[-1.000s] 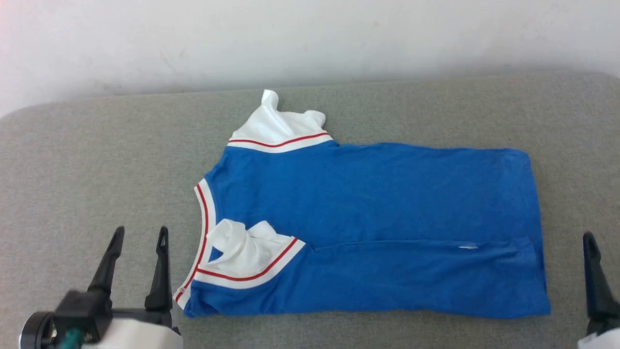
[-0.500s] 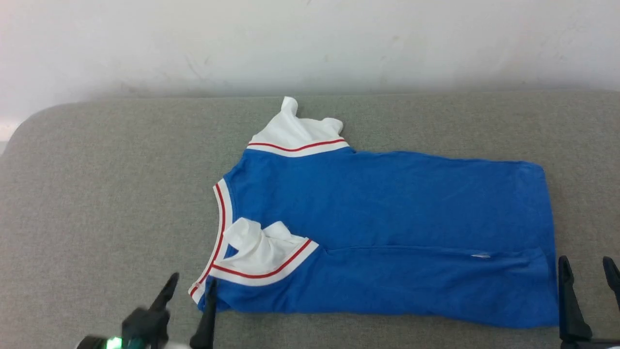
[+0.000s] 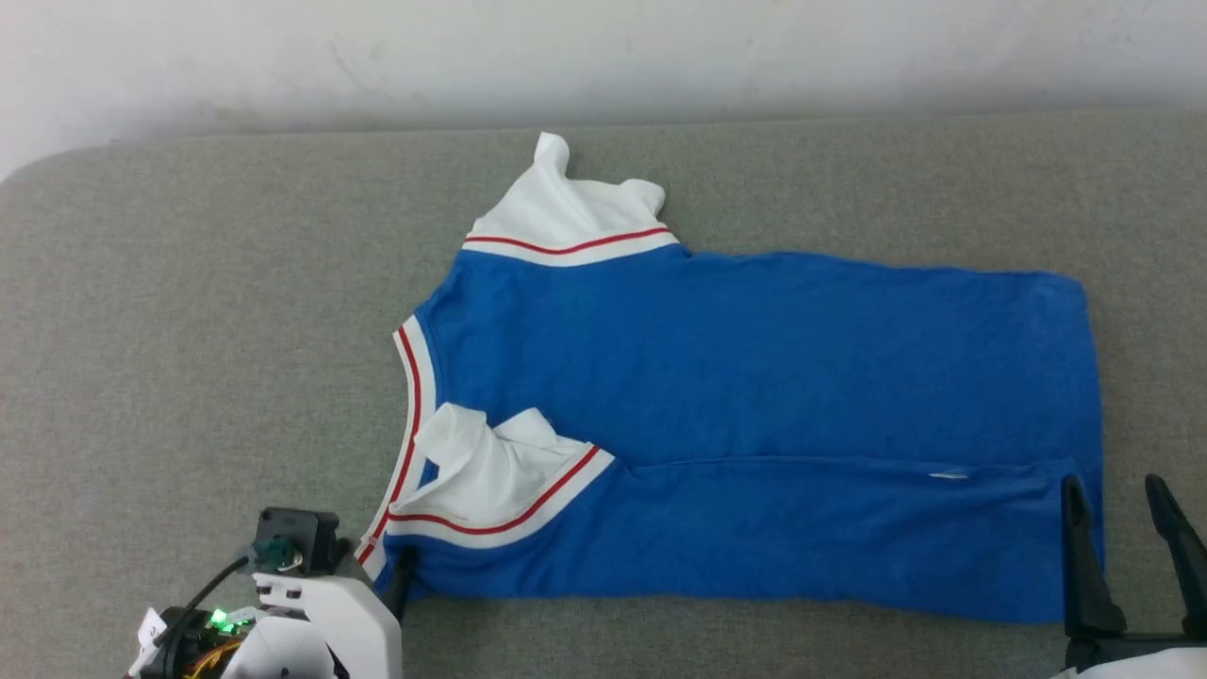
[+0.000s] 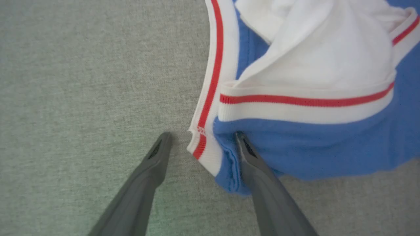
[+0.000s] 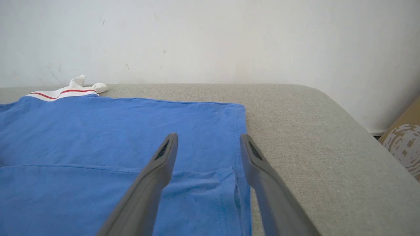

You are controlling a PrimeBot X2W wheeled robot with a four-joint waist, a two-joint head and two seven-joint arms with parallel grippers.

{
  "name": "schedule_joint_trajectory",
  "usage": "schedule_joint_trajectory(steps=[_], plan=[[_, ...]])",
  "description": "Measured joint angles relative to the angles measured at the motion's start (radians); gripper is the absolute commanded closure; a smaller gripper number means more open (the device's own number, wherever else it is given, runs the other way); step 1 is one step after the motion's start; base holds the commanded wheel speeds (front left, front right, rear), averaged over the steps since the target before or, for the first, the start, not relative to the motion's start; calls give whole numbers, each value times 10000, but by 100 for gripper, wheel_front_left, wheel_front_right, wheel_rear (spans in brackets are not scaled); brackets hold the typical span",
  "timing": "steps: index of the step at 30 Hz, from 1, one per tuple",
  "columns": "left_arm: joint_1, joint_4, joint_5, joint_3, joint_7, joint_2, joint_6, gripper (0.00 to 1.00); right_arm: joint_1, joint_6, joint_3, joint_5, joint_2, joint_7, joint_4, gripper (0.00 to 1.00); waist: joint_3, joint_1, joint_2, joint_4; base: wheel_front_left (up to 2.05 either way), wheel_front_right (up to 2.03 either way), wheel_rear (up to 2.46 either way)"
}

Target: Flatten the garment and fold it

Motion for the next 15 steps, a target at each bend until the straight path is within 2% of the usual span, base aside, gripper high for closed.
schedule_joint_trajectory(steps=[1, 2, 3, 5, 10, 12, 15], plan=[[-7, -65, -169, 0, 161, 4, -21, 0, -23, 0, 31, 0, -8, 2, 21, 0, 75, 0, 0, -24, 0, 0, 0], [-31, -132, -207, -8, 263, 63, -63, 61, -48, 0, 81, 0, -36, 4, 50, 0, 141, 0, 0, -51, 0, 0, 0], [-38, -182, -268, 0, 353, 92, -107, 100, -81, 0, 144, -15, -86, 15, 71, 0, 196, -1, 0, -81, 0, 0, 0], [-38, -307, -454, 4, 439, 121, -276, 100, -217, 0, 278, -109, -290, 119, 73, 0, 264, 0, 0, -167, 0, 0, 0], [258, -606, -763, 272, 221, 31, -194, 100, -654, 0, 389, 13, -1112, 918, -167, 0, 283, 1, 0, -337, 0, 0, 0], [471, -851, -844, 416, 71, 23, -48, 100, -711, 0, 244, 276, -1338, 1708, -278, 0, 267, 1, 0, -383, 0, 0, 0], [811, -1317, -917, 583, -71, 8, 201, 100, -497, 0, -272, 800, -1361, 3455, -178, 0, 272, 1, 0, -377, 0, 0, 0]])
